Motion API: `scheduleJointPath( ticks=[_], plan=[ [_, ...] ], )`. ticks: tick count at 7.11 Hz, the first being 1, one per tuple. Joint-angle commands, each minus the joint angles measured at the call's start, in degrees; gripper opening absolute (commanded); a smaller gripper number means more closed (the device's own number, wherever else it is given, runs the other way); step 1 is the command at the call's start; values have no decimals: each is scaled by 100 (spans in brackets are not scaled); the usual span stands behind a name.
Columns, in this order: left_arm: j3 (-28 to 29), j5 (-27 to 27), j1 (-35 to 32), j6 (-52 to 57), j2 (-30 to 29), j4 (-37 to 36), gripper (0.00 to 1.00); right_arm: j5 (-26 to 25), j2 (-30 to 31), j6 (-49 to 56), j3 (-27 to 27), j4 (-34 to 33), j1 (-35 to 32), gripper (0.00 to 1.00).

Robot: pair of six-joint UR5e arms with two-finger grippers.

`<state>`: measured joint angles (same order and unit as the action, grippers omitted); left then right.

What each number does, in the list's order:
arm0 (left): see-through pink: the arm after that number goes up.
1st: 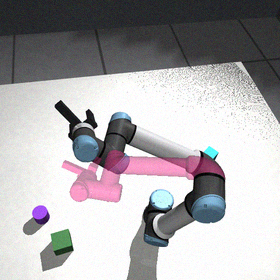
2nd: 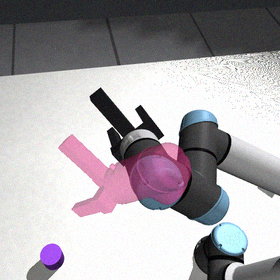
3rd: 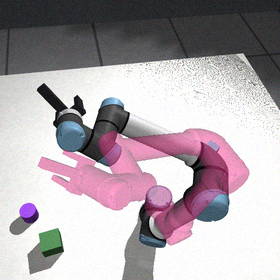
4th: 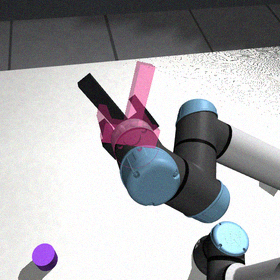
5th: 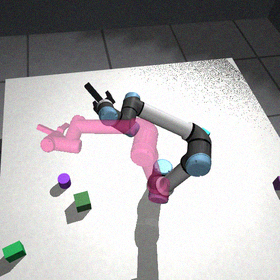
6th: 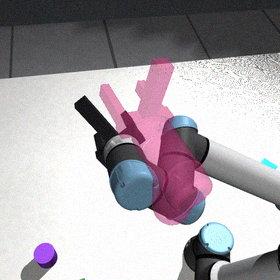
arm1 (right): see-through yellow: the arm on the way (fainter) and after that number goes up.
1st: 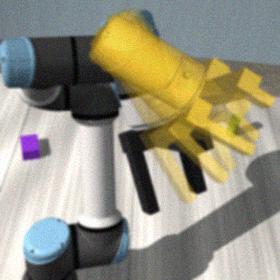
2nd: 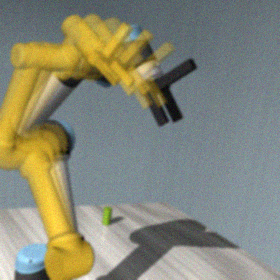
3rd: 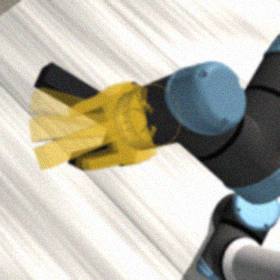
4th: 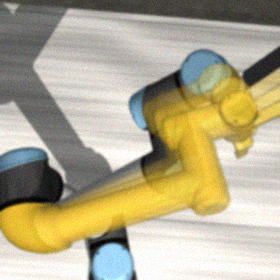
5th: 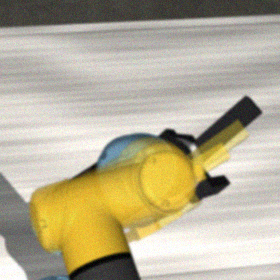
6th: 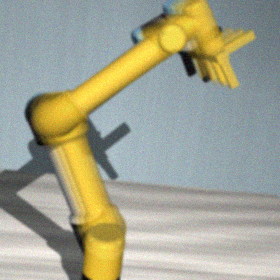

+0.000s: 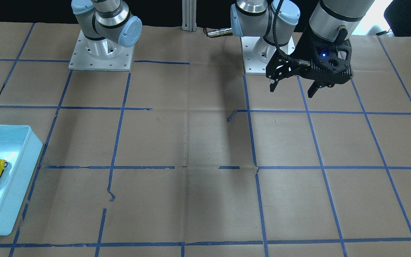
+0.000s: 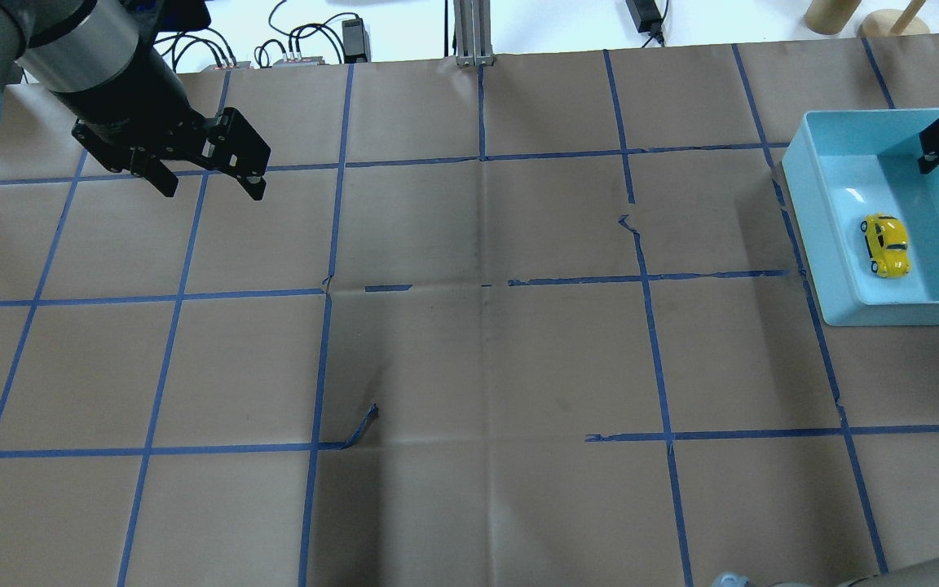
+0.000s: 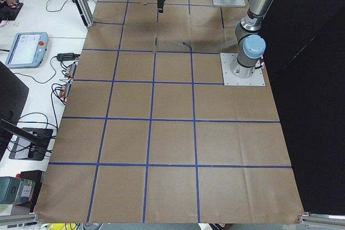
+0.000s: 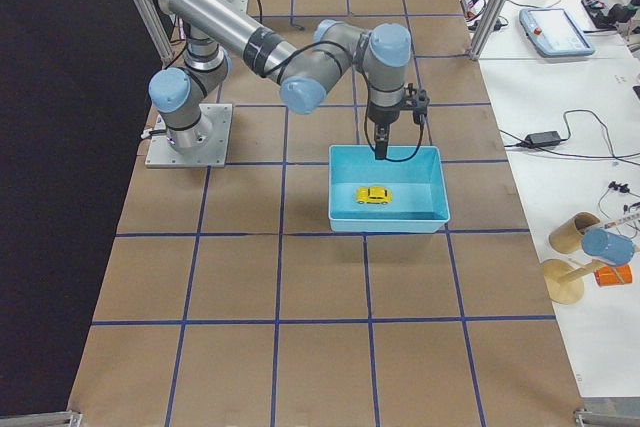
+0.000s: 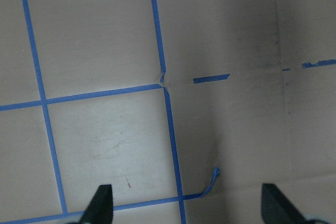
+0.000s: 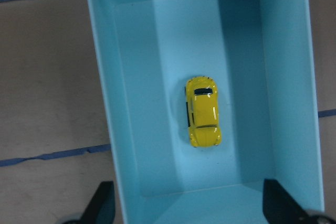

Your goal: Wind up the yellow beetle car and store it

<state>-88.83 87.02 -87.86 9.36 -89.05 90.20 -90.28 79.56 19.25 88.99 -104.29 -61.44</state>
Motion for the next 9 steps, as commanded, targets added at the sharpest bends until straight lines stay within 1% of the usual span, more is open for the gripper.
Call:
scheduleJointPath(
  ticks=[1,2,3,4,6,7,9],
  plan=[
    [15,51,5,4,-7,-11,99,10,192,-1426,-984,1319,-900,100],
    [137,95,5,-48,-68,41,99,36,192,-2312,-1146,1419,-1514,100],
    [190,226,5,-83,-103,59,99,19,174,-2947,-1147,1342,-2164,100],
    [199,228,32,-267,-173,59,99,-16,157,-3354,-1138,1341,-2605,100],
    [191,236,67,-286,-200,50,99,28,130,-3446,-1060,1446,-2934,100],
    [34,219,67,-216,-104,-11,99,36,139,-3402,-1051,1438,-2970,100],
    [15,227,58,-216,-77,-11,99,124,113,-3393,-1024,1455,-3075,100]
  ],
)
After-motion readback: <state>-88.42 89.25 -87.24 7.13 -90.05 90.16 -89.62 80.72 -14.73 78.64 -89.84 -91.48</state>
